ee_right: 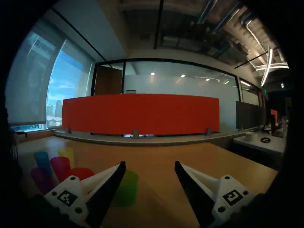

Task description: Pour water

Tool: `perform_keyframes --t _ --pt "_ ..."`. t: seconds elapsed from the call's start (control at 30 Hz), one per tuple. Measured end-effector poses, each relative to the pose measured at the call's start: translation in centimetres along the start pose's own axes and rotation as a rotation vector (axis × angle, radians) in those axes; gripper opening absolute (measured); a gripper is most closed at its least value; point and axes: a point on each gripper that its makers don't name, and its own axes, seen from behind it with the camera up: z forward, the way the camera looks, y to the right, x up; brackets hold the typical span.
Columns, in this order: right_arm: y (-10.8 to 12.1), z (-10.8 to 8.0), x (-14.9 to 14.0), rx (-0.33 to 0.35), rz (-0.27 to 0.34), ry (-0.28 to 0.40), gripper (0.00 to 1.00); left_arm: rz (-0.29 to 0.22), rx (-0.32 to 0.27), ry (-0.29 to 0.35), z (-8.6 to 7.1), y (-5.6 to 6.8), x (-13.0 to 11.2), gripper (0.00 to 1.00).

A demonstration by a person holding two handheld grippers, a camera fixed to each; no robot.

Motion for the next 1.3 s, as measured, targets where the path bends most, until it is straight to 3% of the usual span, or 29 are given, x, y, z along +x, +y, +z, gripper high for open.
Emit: perform_keyframes --t 1.3 --pt "-0.1 -0.17 -0.15 0.009 0.003 -0.002 1.0 0.0 0.0 0.0 0.07 0.04 0.03 0.89"
